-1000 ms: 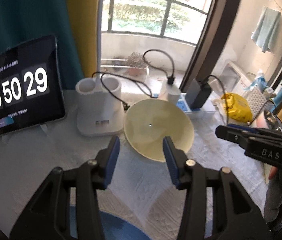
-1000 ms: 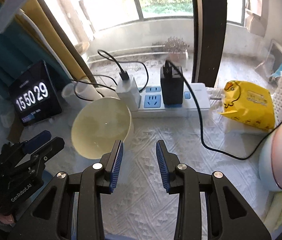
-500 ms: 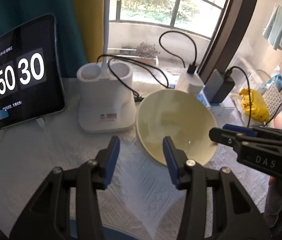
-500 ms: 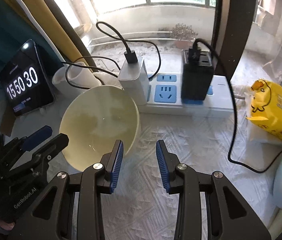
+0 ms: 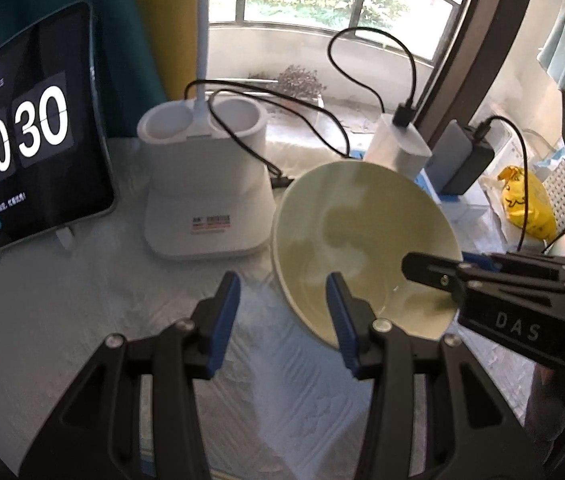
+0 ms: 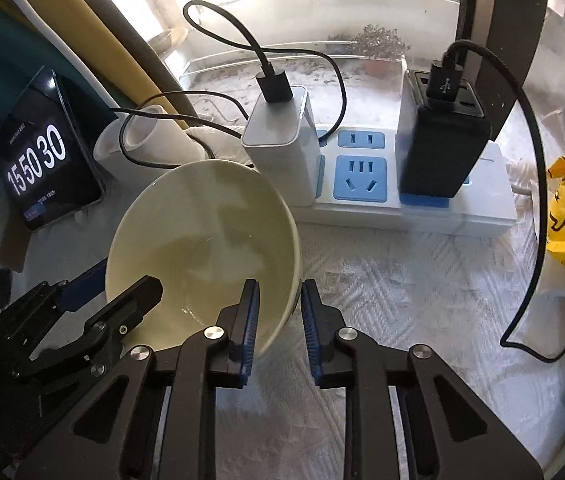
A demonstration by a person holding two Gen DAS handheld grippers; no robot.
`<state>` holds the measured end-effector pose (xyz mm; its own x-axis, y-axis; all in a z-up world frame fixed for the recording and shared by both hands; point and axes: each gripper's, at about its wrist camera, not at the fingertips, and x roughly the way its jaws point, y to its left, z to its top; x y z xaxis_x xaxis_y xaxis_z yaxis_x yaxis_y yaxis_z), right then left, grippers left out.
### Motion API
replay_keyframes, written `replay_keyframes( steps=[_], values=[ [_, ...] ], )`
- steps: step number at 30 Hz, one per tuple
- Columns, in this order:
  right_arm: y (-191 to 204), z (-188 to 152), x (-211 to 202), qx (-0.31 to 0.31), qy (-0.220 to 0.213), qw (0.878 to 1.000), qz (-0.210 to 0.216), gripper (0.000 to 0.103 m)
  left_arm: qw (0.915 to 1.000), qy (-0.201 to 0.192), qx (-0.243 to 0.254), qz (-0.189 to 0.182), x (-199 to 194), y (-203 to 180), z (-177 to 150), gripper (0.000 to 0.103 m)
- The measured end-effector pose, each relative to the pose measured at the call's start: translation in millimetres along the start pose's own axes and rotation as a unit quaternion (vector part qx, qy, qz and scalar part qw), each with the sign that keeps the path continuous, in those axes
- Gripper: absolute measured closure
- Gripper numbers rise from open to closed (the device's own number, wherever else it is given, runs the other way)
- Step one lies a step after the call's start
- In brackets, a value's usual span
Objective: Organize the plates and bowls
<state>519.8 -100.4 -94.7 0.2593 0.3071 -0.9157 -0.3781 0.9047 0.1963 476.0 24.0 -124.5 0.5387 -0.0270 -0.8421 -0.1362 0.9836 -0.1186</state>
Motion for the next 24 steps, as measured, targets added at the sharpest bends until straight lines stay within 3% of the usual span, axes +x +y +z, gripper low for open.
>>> replay_keyframes(
  steps=[5, 9, 24],
  values=[
    [0.7, 1.6, 5.4, 0.003, 0.003, 1.0, 0.003, 0.08, 0.9999, -0.001, 0.001, -0.012, 3.9, -4.3, -2.0, 0.058],
    [1.4, 3.2, 11.3, 0.002, 0.018, 1.0, -0.003, 0.08, 0.9998, -0.001, 0.006, -0.018, 4.9, -11.3, -3.3, 0.066],
    [6.2, -1.0, -4.8, -0.011, -0.008, 0.999, -0.04, 0.086, 0.9994, -0.004, 0.004, -0.033, -6.0, -9.6, -8.5, 0.073]
  ],
)
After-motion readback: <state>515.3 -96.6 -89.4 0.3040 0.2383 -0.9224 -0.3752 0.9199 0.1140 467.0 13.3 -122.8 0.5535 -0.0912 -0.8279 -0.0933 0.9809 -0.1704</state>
